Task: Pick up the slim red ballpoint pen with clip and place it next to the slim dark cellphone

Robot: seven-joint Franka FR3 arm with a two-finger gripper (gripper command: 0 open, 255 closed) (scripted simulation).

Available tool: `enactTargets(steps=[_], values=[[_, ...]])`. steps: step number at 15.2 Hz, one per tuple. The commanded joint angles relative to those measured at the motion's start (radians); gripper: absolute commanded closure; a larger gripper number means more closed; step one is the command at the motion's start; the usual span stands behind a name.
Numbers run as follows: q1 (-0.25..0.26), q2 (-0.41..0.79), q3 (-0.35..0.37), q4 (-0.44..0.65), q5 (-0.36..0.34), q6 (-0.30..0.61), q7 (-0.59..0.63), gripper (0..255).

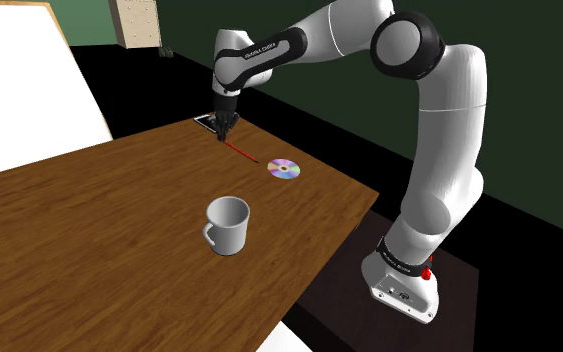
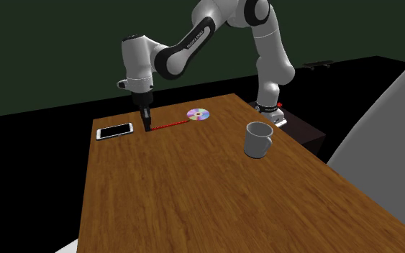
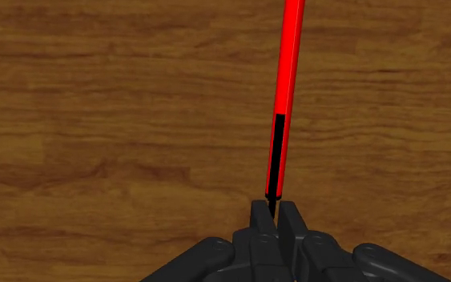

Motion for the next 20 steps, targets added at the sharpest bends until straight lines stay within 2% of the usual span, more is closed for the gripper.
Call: enactTargets(steps=[1, 2, 3, 8, 12, 20], values=[[0.000, 0.000, 0.000, 0.000, 0.000, 0.000, 0.000, 255], [0.000, 0.000, 0.000, 0.000, 0.000, 0.000, 0.000, 255], [0.000, 0.000, 0.000, 0.000, 0.000, 0.000, 0.000, 0], [0.000, 0.000, 0.000, 0.000, 0.000, 0.000, 0.000, 0], [-0.011, -0.057, 0.008, 0.047, 0.019, -0.102, -0.012, 0], [-0.011, -0.057, 0.008, 0.047, 0.019, -0.102, -0.012, 0]])
